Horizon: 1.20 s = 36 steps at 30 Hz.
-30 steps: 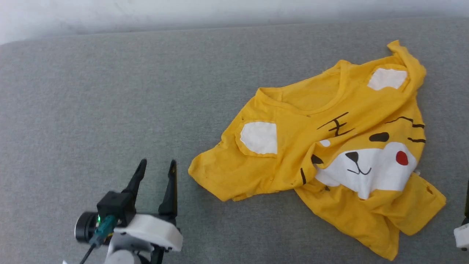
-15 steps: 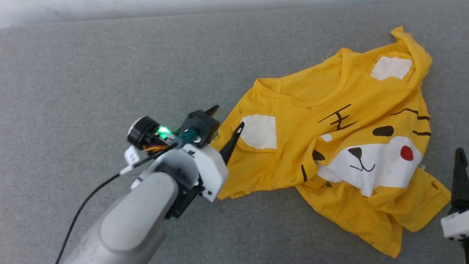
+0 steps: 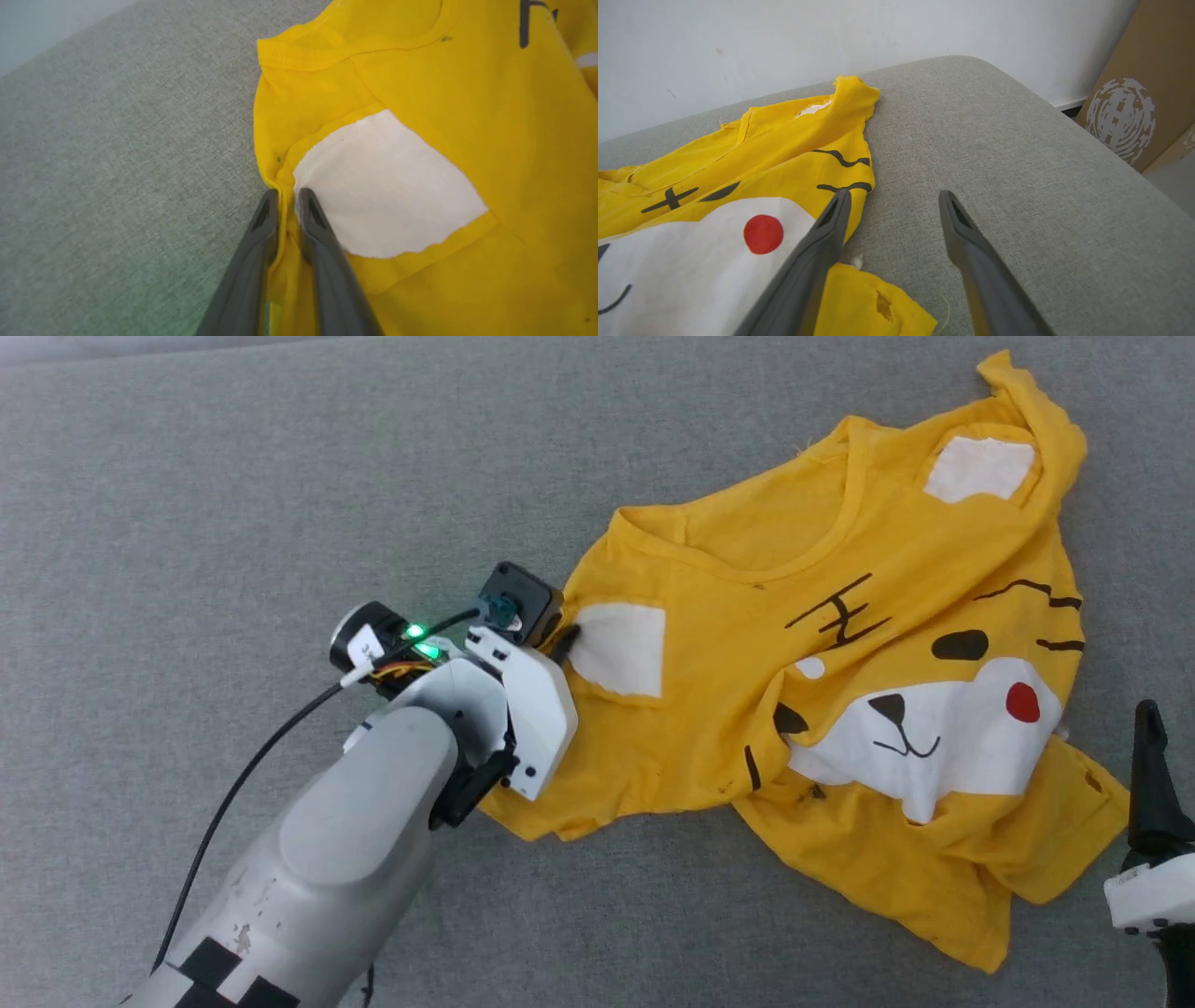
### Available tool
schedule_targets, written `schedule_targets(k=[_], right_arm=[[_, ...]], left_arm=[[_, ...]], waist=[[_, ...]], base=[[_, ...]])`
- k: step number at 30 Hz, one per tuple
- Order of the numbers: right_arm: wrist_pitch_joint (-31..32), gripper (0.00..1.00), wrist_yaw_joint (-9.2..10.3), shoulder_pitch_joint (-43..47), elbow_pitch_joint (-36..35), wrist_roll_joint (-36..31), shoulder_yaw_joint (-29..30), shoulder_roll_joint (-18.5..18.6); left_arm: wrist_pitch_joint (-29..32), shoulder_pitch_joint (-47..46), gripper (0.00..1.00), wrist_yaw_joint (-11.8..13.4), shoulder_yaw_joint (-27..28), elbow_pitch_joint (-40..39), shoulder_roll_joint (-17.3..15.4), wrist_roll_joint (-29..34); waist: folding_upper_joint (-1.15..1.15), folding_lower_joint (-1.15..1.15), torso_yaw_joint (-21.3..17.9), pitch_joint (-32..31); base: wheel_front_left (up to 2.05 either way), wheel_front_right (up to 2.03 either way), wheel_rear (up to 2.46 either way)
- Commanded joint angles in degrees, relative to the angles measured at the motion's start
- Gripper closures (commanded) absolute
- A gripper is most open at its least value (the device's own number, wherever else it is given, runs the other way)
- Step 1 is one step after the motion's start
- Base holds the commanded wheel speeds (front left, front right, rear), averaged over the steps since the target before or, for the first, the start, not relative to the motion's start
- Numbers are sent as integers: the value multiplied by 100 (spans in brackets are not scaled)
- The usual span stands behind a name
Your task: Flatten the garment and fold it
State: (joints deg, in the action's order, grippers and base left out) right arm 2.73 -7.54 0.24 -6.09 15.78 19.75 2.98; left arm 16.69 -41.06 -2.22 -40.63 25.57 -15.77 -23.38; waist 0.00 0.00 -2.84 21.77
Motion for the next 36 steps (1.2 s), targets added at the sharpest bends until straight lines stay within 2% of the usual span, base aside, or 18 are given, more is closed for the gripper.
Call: schedule_targets(k=[1, 6, 13, 14, 15, 16, 17, 18, 22, 27, 28, 32, 36], right_arm=[[-64, 0, 5, -40, 26, 44, -12, -10], [-83, 0, 5, -49, 57, 91, -6, -10], [-65, 0, 5, -151, 20, 85, -54, -10], [-56, 0, 5, -171, 16, 81, -76, -10], [-47, 0, 5, -188, 15, 77, -97, -10], [-39, 0, 5, -201, 16, 76, -114, -10], [-31, 0, 5, -213, 19, 77, -130, -10], [-24, 0, 5, -222, 22, 77, -141, -10], [3, 0, 5, -224, 40, 69, -125, -10], [40, 0, 5, -168, 45, 50, -66, -10], [40, 0, 5, -168, 45, 50, -66, -10], [87, 0, 5, -71, 43, 41, -46, -10], [159, 0, 5, -7, -5, 37, -99, -10]], left_arm=[[54, 46, 100, 97, 21, 165, -31, -32], [-64, -201, 100, 167, 210, 30, -115, -87], [-740, -981, 100, 681, 518, -104, -501, 468], [-762, -1023, 95, 683, 522, -41, -507, 476], [-753, -1050, 69, 655, 494, 37, -510, 488], [-755, -1058, 51, 617, 467, 111, -494, 479], [-775, -1047, 6, 601, 463, 180, -461, 446], [-805, -1028, 0, 594, 458, 240, -423, 417], [-1127, -870, 0, 662, 543, 374, -183, 222], [-1741, -630, 0, 951, 742, 285, 19, 88], [-1741, -630, 0, 951, 742, 285, 19, 88], [-1724, -386, 0, 1268, 818, 175, -123, 133], [-1378, -252, 0, 1334, 791, 120, -409, 175]], waist=[[0, 0, -31, 30], [0, 0, -27, 27], [0, 0, -43, 160], [0, 0, -53, 184], [0, 0, -63, 202], [0, 0, -71, 215], [0, 0, -82, 226], [0, 0, -89, 238], [0, 0, -55, 235], [0, 0, 82, 55], [0, 0, 82, 55], [0, 0, 229, -147], [0, 0, 324, -222]], base=[[0, 0, 0], [0, 0, 0], [0, 0, 0], [0, 0, 0], [0, 0, 0], [0, 0, 0], [0, 0, 0], [0, 0, 0], [0, 0, 0], [0, 0, 0], [0, 0, 0], [0, 0, 0], [0, 0, 0]])
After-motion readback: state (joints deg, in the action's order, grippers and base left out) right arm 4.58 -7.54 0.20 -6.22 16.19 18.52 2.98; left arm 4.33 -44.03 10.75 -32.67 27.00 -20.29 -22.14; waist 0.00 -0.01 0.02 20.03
